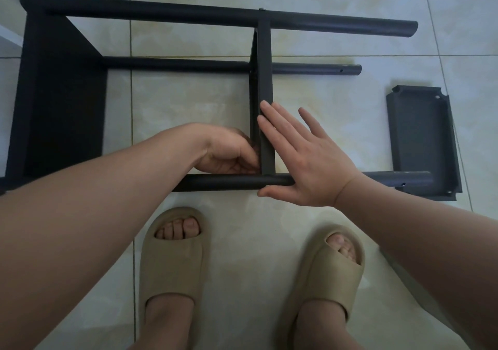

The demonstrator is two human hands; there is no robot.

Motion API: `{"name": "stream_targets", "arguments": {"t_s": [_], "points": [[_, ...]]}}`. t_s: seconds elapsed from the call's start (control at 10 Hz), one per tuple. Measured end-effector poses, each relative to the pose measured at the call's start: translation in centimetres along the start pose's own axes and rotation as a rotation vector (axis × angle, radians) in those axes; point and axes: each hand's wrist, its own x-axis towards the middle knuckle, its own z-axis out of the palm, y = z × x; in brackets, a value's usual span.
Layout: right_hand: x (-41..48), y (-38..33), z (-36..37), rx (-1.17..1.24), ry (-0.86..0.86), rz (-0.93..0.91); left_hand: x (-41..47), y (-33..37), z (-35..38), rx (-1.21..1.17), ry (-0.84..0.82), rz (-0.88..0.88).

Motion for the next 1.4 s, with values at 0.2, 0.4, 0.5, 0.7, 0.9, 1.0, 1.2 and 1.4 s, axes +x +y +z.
{"name": "stream_targets", "arguments": {"t_s": [0.2, 0.4, 0.5, 0.7, 0.9, 1.0, 1.2, 1.4], "points": [[0.01, -0.05, -0.10, -0.003, -0.011, 0.006, -0.06, -1.10, 0.68, -0.046, 0.004, 0.088], [0.01, -0.10, -0.14, 0.003, -0.012, 0.006, -0.19, -1.16, 0.73, -0.040, -0.001, 0.139], [0.04, -0.12, -0.16, 0.001, -0.016, 0.007, -0.07, -1.17, 0.58, -0.068, 0.011, 0.147], [0.02, -0.16, -0.25, 0.006, -0.014, 0.010, -0.03, -1.22, 0.52, -0.101, -0.019, 0.139], [0.03, -0.15, -0.21, 0.004, -0.022, 0.013, -0.03, -1.17, 0.81, -0.009, 0.030, 0.151], [0.00, -0.15, -0.21, 0.003, -0.024, 0.014, 0.04, -1.20, 0.81, -0.035, 0.047, 0.146], [0.01, -0.17, -0.31, -0.002, -0.034, 0.017, 0.13, -1.31, 0.37, -0.085, -0.002, 0.137], [0.03, -0.17, -0.32, -0.004, -0.042, 0.018, 0.34, -1.52, 0.43, -0.036, -0.009, 0.141]]}}
